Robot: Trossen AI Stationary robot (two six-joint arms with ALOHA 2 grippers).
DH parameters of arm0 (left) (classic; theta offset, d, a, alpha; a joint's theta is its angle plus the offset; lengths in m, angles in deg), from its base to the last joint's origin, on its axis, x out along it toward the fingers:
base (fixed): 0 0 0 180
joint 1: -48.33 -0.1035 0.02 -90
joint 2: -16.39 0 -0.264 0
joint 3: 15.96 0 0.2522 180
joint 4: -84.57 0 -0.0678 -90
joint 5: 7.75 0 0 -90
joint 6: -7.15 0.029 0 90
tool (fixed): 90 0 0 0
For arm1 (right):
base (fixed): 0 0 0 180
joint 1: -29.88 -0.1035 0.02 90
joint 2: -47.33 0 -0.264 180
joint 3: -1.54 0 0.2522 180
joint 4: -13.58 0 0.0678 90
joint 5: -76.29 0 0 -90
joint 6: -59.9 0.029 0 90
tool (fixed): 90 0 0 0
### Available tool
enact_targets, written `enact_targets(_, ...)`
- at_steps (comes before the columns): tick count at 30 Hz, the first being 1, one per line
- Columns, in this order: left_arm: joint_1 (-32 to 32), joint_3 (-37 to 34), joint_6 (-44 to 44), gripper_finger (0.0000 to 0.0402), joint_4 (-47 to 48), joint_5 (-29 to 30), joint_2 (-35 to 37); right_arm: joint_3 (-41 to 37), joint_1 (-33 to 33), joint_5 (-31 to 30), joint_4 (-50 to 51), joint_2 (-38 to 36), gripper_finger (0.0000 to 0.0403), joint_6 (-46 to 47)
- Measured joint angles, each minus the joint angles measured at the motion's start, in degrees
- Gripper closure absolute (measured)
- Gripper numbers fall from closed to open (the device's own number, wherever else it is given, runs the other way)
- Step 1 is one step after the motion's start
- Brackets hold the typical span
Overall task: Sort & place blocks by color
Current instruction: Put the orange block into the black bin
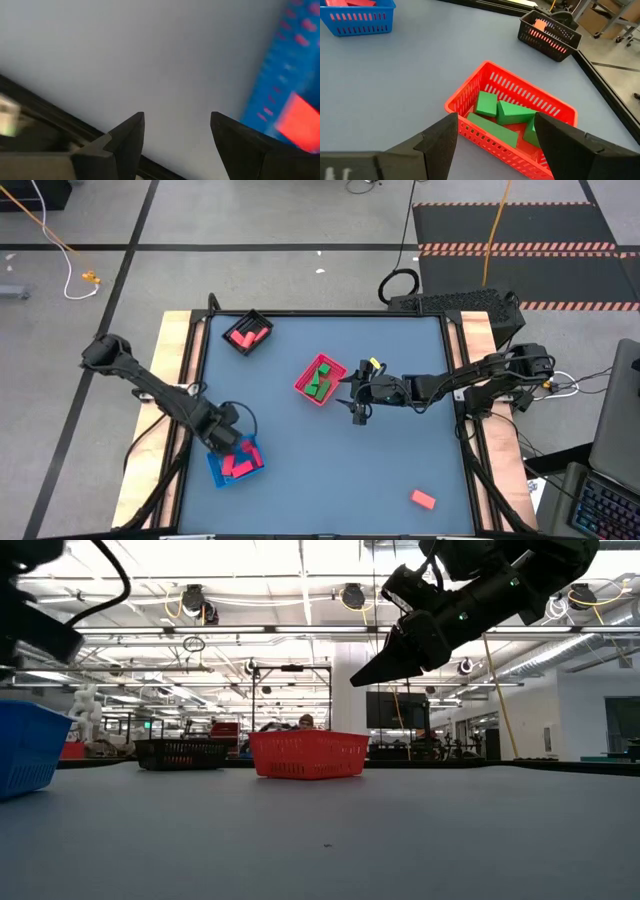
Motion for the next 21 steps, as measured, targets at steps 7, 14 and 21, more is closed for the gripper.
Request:
enact_targets(7, 5.9, 0.0, -2.9, 0.0172, -5.4, -5.0, -4.0, 0.0, 0.0, 0.0, 0.0, 0.0, 0.0147, 0.0)
enact_targets(14, 7.1, 0.0, -3.7, 0.0172, -5.3, -5.4, -5.1, 0.0, 0.0, 0.0, 0.0, 0.0, 0.0147, 0.0)
enact_targets(21, 4.9, 0.2, -3.1, 0.0172, 1.3, -2.9, -5.0, 0.0, 0.0, 0.0, 0.0, 0.0, 0.0147, 0.0)
